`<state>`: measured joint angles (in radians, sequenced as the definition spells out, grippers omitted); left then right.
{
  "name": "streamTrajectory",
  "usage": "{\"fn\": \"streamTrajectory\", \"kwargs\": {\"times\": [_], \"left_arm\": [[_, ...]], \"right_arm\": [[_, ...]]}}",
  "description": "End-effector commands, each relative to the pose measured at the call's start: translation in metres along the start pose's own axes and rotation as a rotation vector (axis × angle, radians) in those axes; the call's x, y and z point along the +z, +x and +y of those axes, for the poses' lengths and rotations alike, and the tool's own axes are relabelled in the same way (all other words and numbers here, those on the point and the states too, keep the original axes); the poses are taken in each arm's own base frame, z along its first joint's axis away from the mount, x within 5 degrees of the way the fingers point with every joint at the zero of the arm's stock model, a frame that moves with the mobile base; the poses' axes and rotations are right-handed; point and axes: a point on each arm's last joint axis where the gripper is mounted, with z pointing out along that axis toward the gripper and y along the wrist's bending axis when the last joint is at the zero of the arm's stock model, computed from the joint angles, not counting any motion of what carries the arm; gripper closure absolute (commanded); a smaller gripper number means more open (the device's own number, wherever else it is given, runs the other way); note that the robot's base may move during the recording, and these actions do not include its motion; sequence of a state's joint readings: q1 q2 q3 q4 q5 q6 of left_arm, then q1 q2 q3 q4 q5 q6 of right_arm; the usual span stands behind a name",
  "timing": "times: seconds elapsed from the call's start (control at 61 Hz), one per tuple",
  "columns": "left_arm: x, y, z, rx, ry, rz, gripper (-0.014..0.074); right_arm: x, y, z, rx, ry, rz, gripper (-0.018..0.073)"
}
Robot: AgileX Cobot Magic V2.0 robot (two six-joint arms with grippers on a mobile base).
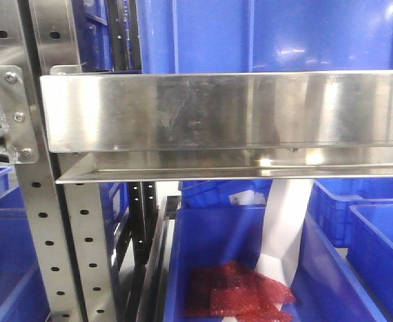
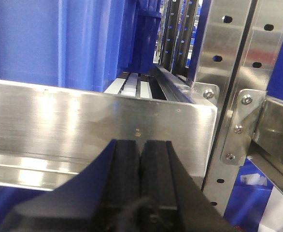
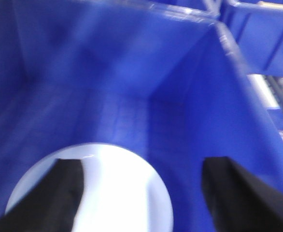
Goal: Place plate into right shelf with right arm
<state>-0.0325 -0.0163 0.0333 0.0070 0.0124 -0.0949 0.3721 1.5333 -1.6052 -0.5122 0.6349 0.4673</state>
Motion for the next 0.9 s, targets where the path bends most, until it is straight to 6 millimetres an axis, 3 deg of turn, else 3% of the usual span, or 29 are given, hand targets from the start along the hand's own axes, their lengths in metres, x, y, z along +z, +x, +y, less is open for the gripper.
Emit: {"fn": "streamTrajectory", "kwargs": {"times": [0.0, 0.164, 0.295, 0.377, 0.623, 0.885], "left_arm": [[-0.001, -0.006, -0.001, -0.006, 0.009, -0.09, 0.0643], [-0.001, -0.006, -0.001, -0.006, 0.009, -0.09, 0.0643], [-0.001, -0.006, -0.001, -0.006, 0.009, -0.09, 0.0643], [-0.001, -0.006, -0.001, -0.006, 0.009, -0.09, 0.0643], [-0.001, -0.006, -0.001, -0.006, 0.009, -0.09, 0.0643], [-0.001, -0.006, -0.001, -0.006, 0.009, -0.09, 0.0643]], "right_arm": [[-0.054, -0.034, -0.011, 0.014, -0.019, -0.19, 0.0025], [-0.105, -0.039, -0.018, 0.04, -0.029, -0.223, 0.0307], [-0.138, -0.025, -0.027, 0.042, -0.049, -0.249, 0.0515], [-0.16, -0.008, -0.035, 0.043, -0.059, -0.27, 0.0504], [-0.205, 0.07, -0.052, 0.025, -0.117, -0.348, 0.0504], [-0.228, 0.149, -0.066, 0.023, -0.117, -0.343, 0.0504]]}}
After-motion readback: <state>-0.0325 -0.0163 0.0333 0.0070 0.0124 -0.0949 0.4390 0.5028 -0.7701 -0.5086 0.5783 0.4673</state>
